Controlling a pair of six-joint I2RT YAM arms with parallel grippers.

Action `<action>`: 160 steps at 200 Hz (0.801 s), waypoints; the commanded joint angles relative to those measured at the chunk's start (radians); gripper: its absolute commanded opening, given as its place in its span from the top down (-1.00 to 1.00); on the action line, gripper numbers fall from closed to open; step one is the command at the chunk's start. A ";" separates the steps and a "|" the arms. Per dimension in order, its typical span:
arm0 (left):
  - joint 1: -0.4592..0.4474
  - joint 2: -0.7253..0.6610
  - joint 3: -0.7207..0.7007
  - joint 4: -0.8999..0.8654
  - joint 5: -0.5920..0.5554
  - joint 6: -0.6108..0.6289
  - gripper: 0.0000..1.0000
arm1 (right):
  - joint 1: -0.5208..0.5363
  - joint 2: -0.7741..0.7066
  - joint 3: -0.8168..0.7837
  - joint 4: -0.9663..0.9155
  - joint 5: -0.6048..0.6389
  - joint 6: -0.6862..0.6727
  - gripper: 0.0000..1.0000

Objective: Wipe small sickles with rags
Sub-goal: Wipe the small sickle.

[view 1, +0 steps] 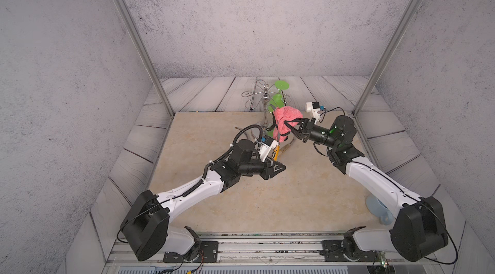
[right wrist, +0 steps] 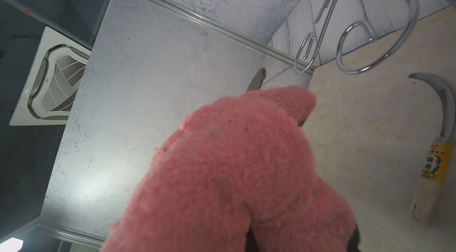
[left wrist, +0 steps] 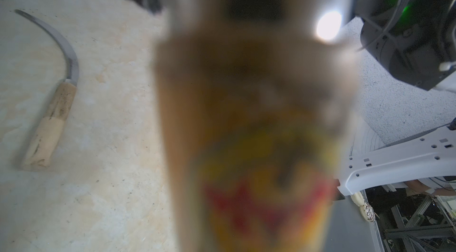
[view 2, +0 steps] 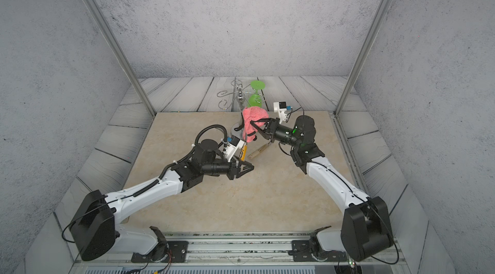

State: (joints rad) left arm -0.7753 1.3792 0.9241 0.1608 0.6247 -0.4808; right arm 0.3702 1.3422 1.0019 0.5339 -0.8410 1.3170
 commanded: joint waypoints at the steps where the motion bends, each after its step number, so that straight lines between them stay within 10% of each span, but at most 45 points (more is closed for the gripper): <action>1: 0.003 -0.002 0.068 0.114 0.053 0.034 1.00 | 0.049 -0.032 -0.028 0.003 -0.110 0.021 0.75; 65: 0.080 -0.019 0.034 0.286 0.155 -0.112 1.00 | 0.073 -0.072 -0.077 0.050 -0.136 0.039 0.75; 160: 0.123 -0.215 -0.121 0.338 0.230 -0.257 1.00 | -0.101 -0.182 0.039 -0.457 -0.131 -0.323 0.78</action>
State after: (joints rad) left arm -0.6479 1.2331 0.8463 0.4564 0.8188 -0.7105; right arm 0.3351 1.1568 0.9947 0.1974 -0.9588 1.0954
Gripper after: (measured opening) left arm 0.244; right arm 0.139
